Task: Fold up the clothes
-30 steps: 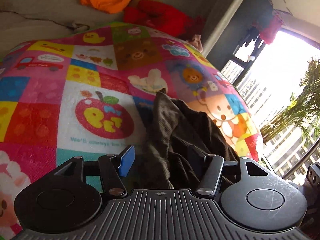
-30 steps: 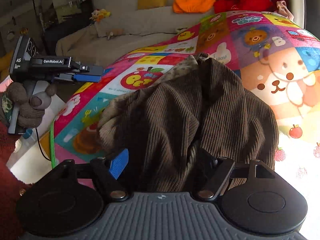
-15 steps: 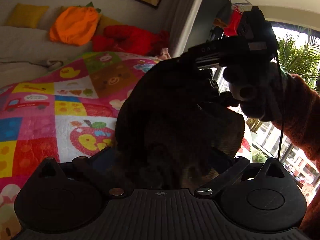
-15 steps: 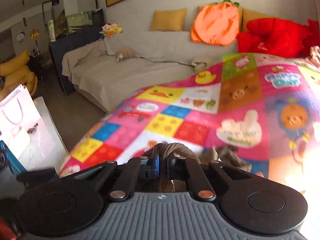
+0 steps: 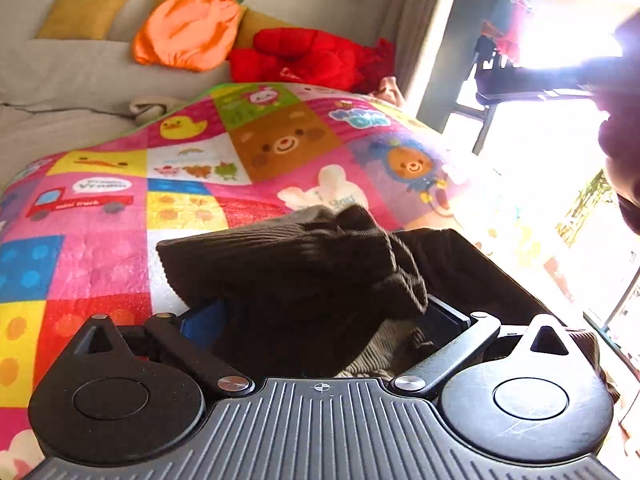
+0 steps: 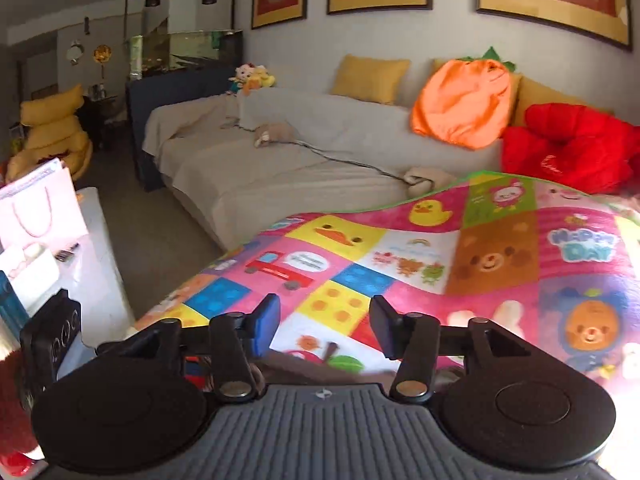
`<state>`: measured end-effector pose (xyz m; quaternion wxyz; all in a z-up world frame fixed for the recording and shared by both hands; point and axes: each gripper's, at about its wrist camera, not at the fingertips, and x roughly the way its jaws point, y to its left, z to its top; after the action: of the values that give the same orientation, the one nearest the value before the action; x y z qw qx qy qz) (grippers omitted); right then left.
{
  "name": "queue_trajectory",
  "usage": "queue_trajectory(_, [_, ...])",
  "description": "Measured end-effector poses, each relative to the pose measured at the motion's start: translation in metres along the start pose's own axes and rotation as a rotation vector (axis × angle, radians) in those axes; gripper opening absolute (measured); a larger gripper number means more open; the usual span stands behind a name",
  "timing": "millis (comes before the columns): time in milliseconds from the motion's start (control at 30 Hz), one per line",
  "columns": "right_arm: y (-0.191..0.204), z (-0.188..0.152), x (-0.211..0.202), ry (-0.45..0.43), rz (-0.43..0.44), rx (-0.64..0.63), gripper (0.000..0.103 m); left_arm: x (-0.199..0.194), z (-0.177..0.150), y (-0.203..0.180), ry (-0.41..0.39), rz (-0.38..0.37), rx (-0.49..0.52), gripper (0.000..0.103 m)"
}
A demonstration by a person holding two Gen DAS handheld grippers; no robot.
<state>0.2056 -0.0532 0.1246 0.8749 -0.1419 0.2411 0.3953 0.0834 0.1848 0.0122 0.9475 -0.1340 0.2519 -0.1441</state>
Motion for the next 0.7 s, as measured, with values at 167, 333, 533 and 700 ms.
queue_trajectory(167, [-0.027,-0.065,-0.011,0.186,-0.183,-0.001,0.071,0.036,0.013,0.023,0.053,0.095,-0.079,0.06])
queue_trajectory(333, [-0.054,-0.147,0.012,0.422,-0.245,0.091,0.072,0.043,0.028,0.042,0.04,0.224,-0.035,0.029])
queue_trajectory(533, [-0.092,-0.156,-0.005,0.392,-0.303,0.048,0.008,0.057,0.038,0.056,0.084,0.336,0.054,0.029])
queue_trajectory(700, [-0.181,-0.134,-0.012,0.296,-0.591,0.092,0.004,0.076,0.036,0.053,0.097,0.457,0.151,0.033])
